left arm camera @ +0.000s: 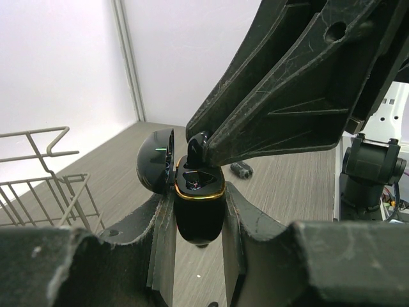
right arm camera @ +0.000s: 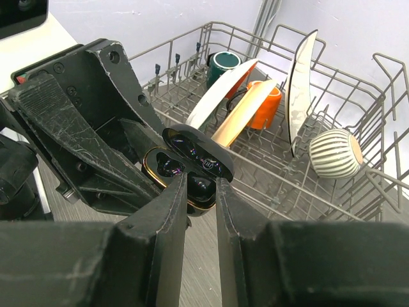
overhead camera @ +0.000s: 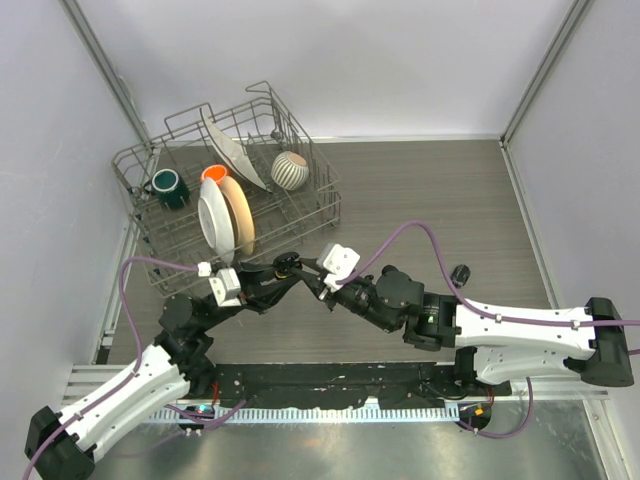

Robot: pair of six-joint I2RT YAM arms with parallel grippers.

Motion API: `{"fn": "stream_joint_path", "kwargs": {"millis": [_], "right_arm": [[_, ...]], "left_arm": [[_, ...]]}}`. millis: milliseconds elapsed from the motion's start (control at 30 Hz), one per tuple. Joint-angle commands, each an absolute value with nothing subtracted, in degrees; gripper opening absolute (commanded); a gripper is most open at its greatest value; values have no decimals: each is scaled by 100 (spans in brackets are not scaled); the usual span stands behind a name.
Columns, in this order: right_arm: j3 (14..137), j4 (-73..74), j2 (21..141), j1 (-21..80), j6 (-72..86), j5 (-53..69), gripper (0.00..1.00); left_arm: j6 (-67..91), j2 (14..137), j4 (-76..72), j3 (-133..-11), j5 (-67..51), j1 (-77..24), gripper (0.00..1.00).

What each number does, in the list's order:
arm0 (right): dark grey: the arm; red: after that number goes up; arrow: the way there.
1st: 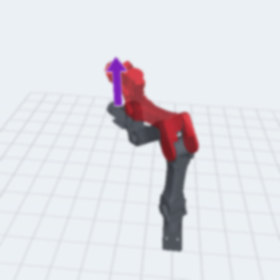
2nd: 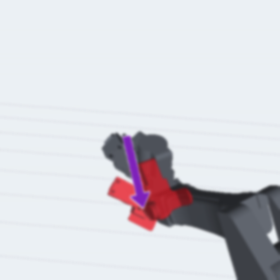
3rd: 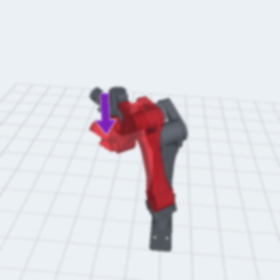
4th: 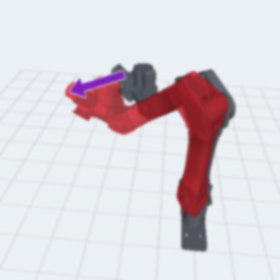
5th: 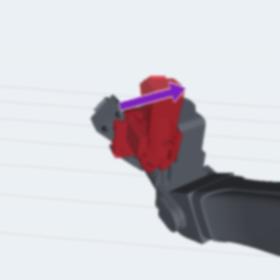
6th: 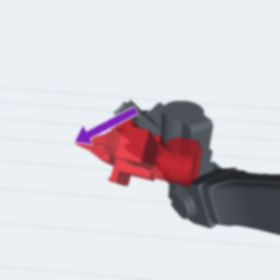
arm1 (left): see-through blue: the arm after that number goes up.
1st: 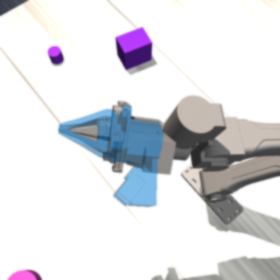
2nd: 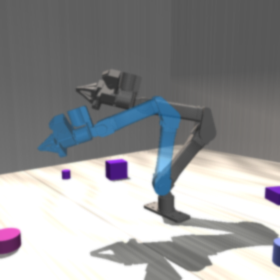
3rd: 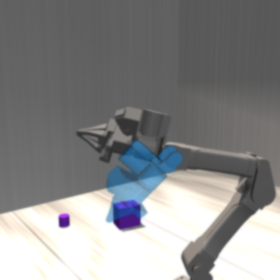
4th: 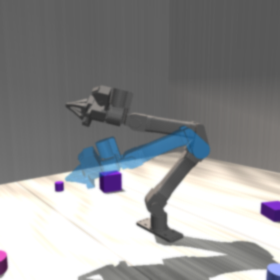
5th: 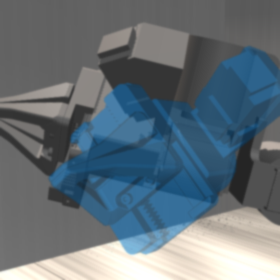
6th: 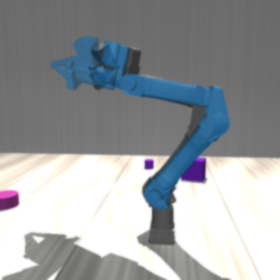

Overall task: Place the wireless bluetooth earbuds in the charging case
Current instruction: Place the earbud in the charging case, then pick up the earbud from the center of the board.

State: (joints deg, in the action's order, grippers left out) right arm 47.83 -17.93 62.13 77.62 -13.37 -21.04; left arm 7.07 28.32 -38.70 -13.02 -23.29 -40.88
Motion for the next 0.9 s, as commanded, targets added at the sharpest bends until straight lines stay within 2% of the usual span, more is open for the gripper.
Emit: {"fn": "stream_joint_path", "kwargs": {"millis": [0,133,200,267,300,400,567,667,733,800,833,867], "right_arm": [[5062,-1477,6301,7787,-1345,-2074,7],[5255,-1441,6425,7796,-1152,-2074,33],[5291,-1529,6434,7787,-950,-2162,53],[5274,-1678,6364,7787,-670,-2215,59],[5256,-1896,6320,7787,-529,-2328,67],[5151,-2371,6083,7787,-64,-2609,78],[4913,-2891,5503,7787,263,-3198,85],[4887,-2822,5239,7726,439,-4137,94],[5105,-2165,5229,7638,692,-4820,94],[5560,-893,5430,7340,1193,-5263,94],[5720,-374,5519,7200,1944,-5647,94],[5852,727,5572,6885,2377,-5721,94]], "left_arm": [[668,2707,-4412,-1371,-2136,-4078,0],[659,2690,-4412,-1362,-2136,-4078,0],[650,2690,-4412,-1336,-2118,-4078,0],[642,2707,-4403,-1336,-2127,-4078,0],[642,2707,-4403,-1319,-2127,-4078,0],[642,2725,-4421,-1310,-2127,-4078,0],[633,2707,-4412,-1292,-2109,-4078,0],[633,2672,-4438,-1266,-2074,-4078,0],[624,2654,-4465,-1257,-2083,-4078,0],[624,2646,-4482,-1257,-2109,-4078,0],[624,2654,-4491,-1266,-2162,-4078,0],[615,2654,-4491,-1274,-2197,-4069,0]]}}
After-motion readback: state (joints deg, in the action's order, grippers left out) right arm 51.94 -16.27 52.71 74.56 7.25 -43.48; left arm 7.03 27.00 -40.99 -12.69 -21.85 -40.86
